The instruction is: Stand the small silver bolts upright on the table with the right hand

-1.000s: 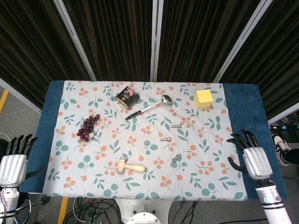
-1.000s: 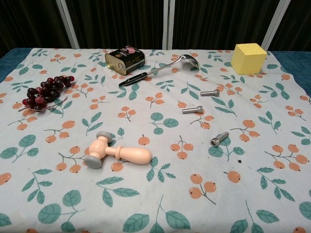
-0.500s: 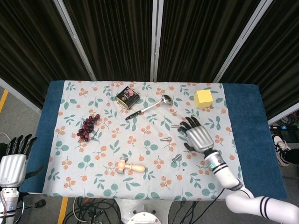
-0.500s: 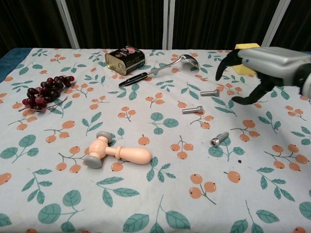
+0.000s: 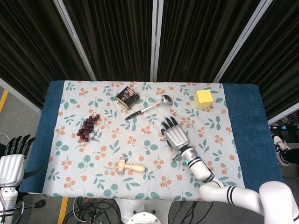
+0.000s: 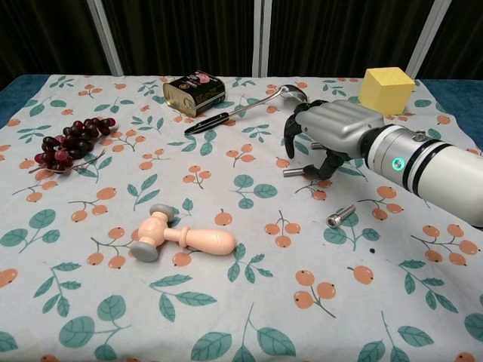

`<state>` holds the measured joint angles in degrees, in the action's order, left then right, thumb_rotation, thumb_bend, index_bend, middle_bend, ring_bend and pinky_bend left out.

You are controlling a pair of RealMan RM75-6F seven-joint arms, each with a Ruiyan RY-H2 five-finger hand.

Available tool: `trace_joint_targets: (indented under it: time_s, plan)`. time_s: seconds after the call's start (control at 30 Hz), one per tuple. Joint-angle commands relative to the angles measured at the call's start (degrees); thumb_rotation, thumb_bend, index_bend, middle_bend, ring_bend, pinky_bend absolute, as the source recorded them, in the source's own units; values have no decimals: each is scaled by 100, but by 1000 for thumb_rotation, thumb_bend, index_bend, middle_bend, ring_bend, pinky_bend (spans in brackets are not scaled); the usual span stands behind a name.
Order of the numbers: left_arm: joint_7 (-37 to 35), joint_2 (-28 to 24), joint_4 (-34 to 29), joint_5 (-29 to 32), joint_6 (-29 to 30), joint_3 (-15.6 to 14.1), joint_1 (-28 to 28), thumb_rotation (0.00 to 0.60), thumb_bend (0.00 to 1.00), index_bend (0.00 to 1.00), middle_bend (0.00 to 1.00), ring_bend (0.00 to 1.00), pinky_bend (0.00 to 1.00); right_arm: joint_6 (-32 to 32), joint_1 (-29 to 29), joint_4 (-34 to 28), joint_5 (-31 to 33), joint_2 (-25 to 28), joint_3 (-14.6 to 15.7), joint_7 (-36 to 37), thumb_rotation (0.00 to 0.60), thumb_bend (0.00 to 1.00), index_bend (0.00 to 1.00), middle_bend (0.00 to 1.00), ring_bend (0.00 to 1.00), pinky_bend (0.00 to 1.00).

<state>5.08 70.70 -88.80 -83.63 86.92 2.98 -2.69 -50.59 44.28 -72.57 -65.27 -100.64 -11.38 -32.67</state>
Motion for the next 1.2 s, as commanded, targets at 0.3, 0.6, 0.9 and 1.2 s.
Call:
trace_joint_targets:
  time_s: [0.3, 0.6, 0.9, 1.2]
  plan:
    - [-112, 36, 115, 29, 13, -19, 43, 600, 0, 131, 68, 0, 0, 58, 150, 295, 82, -310, 95, 34, 600, 316, 427, 172, 0, 0]
    - [-171, 44, 171, 26, 25, -14, 53, 600, 0, 131, 68, 0, 0, 20, 197, 429, 113, -416, 107, 93, 600, 322, 483, 189, 0, 0]
    - [-195, 64, 193, 45, 39, -18, 80, 600, 0, 131, 68, 0, 0, 1, 191, 420, 120, -437, 46, 388, 600, 363, 554, 221, 0, 0]
    - [-187, 64, 182, 35, 74, -12, 97, 600, 0, 131, 68, 0, 0, 219, 146, -101, 316, -242, -132, 1053, 600, 366, 557, 223, 0, 0]
